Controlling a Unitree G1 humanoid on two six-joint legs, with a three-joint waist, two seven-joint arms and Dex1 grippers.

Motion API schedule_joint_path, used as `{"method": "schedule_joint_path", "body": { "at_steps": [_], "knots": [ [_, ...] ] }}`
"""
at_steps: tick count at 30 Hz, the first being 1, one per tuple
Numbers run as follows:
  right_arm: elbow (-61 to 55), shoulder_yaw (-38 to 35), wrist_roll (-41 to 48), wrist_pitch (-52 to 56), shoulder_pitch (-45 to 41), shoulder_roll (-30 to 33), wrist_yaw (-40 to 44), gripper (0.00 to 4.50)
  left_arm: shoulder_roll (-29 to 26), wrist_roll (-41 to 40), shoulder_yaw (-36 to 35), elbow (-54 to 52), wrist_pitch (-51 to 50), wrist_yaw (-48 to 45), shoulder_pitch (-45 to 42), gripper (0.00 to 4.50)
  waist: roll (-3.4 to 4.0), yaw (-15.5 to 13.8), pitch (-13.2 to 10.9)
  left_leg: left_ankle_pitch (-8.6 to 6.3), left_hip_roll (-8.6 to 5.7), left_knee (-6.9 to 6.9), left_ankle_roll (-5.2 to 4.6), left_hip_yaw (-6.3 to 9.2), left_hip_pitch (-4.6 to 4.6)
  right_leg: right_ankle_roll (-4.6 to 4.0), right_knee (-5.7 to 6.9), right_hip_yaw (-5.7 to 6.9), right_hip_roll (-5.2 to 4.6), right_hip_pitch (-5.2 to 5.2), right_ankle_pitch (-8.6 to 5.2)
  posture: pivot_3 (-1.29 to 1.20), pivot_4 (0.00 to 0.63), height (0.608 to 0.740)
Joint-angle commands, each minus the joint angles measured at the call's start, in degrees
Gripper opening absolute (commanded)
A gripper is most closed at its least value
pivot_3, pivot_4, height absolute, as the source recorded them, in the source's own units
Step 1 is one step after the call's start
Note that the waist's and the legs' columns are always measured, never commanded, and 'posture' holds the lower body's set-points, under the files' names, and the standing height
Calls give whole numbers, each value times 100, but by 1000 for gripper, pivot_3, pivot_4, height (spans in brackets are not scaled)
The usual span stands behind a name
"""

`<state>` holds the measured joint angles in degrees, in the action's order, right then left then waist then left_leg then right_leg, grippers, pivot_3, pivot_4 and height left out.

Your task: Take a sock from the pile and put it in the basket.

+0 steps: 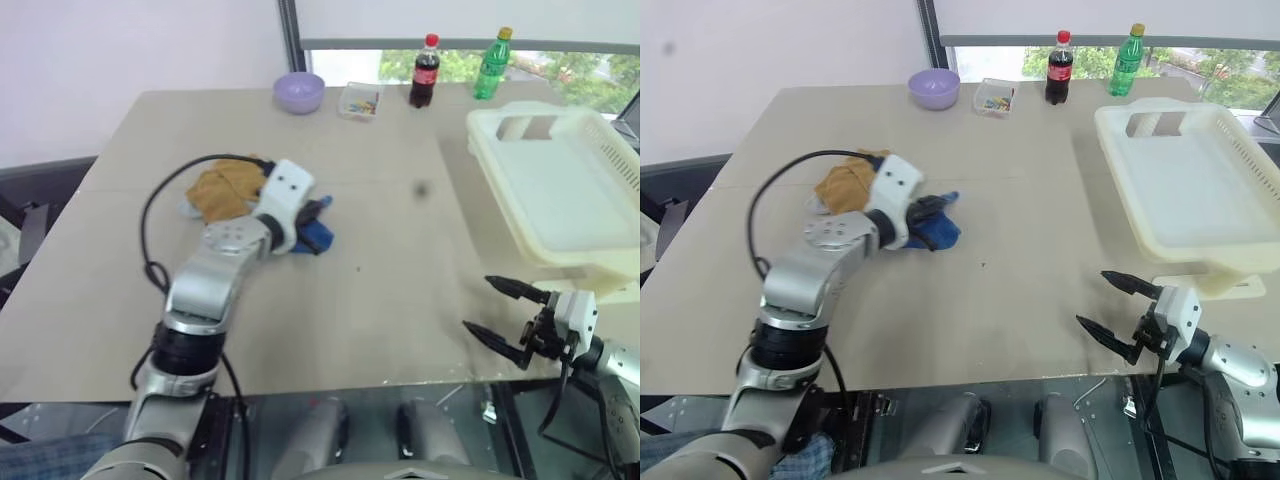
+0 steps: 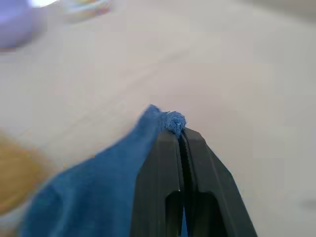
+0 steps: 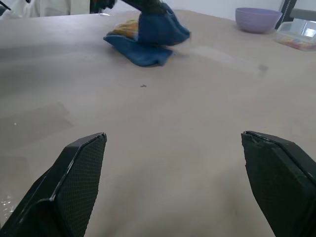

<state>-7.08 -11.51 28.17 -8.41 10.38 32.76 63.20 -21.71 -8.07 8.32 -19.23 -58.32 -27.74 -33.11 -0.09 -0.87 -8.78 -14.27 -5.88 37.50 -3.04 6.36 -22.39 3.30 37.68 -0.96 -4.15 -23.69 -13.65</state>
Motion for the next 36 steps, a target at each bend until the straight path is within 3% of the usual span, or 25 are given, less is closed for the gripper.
{"method": "schedule_joint_path", "body": {
  "at_steps": [1, 10, 11, 14, 17, 20, 24, 28, 32, 36],
  "knots": [
    [-7, -27, 28, -131, -67, -14, 18, 4500, 538, -246, 353, 58, -238, 38, -172, 58, -1, 18, -1, 0, 1, 0, 1, -1, 0, 0, 1, -3, 2, -2, 0, 0, 150, 740],
    [96, -175, -243, -378, -296, -42, -392, 4500, 2308, -640, 737, 1127, -30, 305, -181, 58, -8, -3, -5, 1, 4, 11, 2, -1, 2, 0, 5, -1, 6, 4, 0, 0, 150, 740],
    [2, -168, -279, -298, -268, -37, -510, 4500, 2424, -693, 662, 1143, -72, 352, -205, 632, -9, -5, -5, 1, 4, 12, 2, -1, 1, 0, 5, -1, 5, 5, 0, 0, 150, 740],
    [-234, -148, -342, -17, -212, -22, -844, 4500, 2495, -761, 625, 1125, -183, 368, -241, 1685, -8, 1, -5, 1, 3, 14, 2, -3, 0, 1, 4, -2, 3, 5, 0, 0, 150, 740],
    [-431, -101, -298, 311, -117, 89, -936, 4500, 2622, -1366, 9, 977, -615, 201, -340, 1685, -8, 0, -5, 1, 3, 14, 2, -3, 0, 1, 5, -2, 4, 4, 0, 0, 150, 740],
    [-561, 5, -402, 681, -38, 297, -939, 4500, 2501, -1957, -506, 953, -848, -134, -576, 1685, -9, -1, -6, 1, 3, 17, 2, -2, -3, 1, 4, 1, 4, 4, -1, 0, 150, 740],
    [-690, 243, -755, 1232, -156, 514, -1197, 4500, 2226, -1954, -1280, 1840, -57, 1, -1240, 1685, -11, -3, -7, 2, 3, 21, 3, -2, -2, 1, 5, 2, 6, 4, -1, 0, 150, 740],
    [-726, 424, -826, 1661, -535, 380, -1534, 4500, 1428, -725, -483, 3525, 1756, -202, -1685, 1685, -10, 10, -6, 3, 3, 21, 6, -13, 7, 1, 8, -2, 8, 9, -1, 0, 150, 740],
    [-873, 785, -1042, 2281, -749, 394, -1779, 4500, 1151, 239, 66, 5426, 3509, -159, -1998, 1685, -19, -22, -11, 3, 1, 17, 5, -19, 13, 1, 8, -1, 8, 11, 0, 0, 150, 740],
    [-1064, 1129, -1235, 2977, -933, 501, -1943, 4500, 1313, 189, -84, 6075, 3873, -363, -1890, 1685, -22, -34, -13, 3, -1, 25, 4, -9, -37, 1, 1, -3, 2, -28, 1, 0, 150, 740]
  ]
}}
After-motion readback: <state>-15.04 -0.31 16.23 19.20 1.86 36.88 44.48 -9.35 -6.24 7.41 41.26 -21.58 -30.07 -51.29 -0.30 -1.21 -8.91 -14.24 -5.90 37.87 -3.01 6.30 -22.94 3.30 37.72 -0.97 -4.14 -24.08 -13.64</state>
